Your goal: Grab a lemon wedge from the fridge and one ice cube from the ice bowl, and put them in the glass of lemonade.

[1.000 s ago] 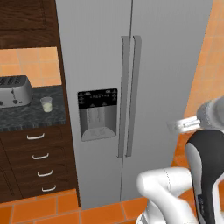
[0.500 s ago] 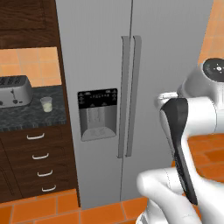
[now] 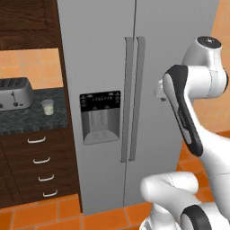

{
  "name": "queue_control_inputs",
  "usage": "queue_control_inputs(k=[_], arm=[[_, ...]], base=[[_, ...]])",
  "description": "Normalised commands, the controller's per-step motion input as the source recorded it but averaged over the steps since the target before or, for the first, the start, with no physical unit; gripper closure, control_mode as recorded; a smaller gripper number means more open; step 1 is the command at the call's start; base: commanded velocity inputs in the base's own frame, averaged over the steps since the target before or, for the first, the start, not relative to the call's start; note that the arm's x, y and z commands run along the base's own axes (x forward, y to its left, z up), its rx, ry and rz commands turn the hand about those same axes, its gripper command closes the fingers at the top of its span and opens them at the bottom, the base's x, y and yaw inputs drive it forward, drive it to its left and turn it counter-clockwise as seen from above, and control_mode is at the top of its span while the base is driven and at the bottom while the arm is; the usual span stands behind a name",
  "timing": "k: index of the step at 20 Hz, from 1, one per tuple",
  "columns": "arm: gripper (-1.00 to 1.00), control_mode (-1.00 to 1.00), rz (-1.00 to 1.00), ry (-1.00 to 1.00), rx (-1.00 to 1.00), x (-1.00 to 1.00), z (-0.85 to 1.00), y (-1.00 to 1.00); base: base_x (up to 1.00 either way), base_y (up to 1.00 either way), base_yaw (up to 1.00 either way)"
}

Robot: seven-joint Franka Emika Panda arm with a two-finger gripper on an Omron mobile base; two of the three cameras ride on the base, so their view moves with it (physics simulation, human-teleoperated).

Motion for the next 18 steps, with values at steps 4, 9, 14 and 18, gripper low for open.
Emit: queue_control_inputs(k=[4, 9, 14, 18], arm=[[-1.00, -1.00, 0.00, -0.03, 0.00, 0.83, -0.07, 0.12], [-1.00, -1.00, 0.00, -0.02, 0.02, 0.88, -0.21, 0.00], [-1.00, -1.00, 0.00, -0.14, 0.02, 0.44, -0.28, 0.19], [-1.00, -1.00, 0.00, -0.06, 0.00, 0.56, -0.18, 0.23]], base=[[0.00, 0.00, 0.00], [0.00, 0.00, 0.00], [0.00, 0.00, 0.00], [0.00, 0.00, 0.00]])
